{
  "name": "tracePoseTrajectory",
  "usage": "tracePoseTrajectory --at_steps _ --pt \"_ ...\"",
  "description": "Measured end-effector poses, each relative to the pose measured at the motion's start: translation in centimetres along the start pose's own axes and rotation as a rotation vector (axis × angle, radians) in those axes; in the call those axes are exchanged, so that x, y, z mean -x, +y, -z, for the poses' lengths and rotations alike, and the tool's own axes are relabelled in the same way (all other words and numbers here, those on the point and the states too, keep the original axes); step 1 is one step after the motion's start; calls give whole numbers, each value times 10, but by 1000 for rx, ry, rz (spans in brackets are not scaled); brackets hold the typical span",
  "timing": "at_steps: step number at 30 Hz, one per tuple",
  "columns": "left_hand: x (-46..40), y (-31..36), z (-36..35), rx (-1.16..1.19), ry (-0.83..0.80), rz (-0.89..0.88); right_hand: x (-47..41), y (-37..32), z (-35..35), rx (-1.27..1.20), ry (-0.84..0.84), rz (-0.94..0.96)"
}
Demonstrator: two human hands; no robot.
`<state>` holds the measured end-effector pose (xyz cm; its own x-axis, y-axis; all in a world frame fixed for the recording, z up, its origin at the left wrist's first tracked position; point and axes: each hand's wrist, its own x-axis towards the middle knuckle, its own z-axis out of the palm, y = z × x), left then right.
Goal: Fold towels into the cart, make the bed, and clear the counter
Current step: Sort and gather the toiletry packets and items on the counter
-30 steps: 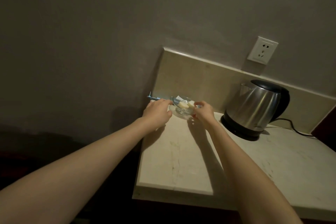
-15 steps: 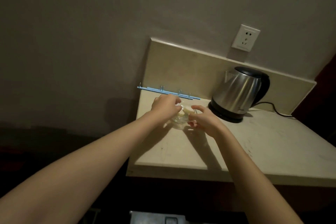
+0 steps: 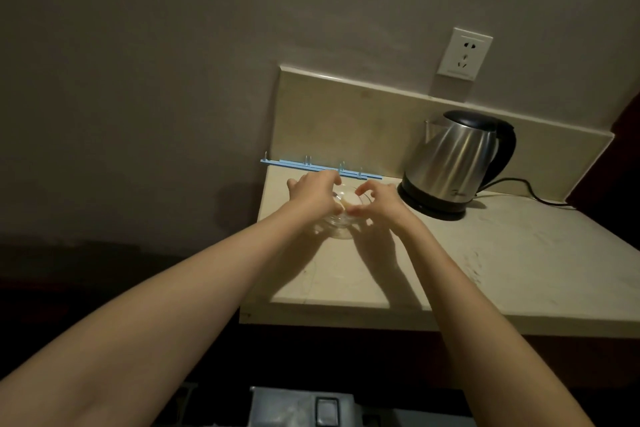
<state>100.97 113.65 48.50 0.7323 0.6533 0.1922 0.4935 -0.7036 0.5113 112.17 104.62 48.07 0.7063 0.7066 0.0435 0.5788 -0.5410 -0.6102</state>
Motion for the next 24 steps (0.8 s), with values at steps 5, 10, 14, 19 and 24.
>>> tracePoseTrajectory --at_steps 5,10,14,19,24 --pt "3 -9 16 -63 93 -21 1 -8 3 102 60 37" --pt "15 -9 43 -25 144 -45 21 -22 6 -91 162 83" --pt "47 -6 65 30 133 -49 60 -40 9 -177 184 147" --pt "119 -31 95 204 67 -52 133 -67 -3 -234 145 211" --pt "223 -80 119 280 104 -20 213 -94 -52 -271 94 312"
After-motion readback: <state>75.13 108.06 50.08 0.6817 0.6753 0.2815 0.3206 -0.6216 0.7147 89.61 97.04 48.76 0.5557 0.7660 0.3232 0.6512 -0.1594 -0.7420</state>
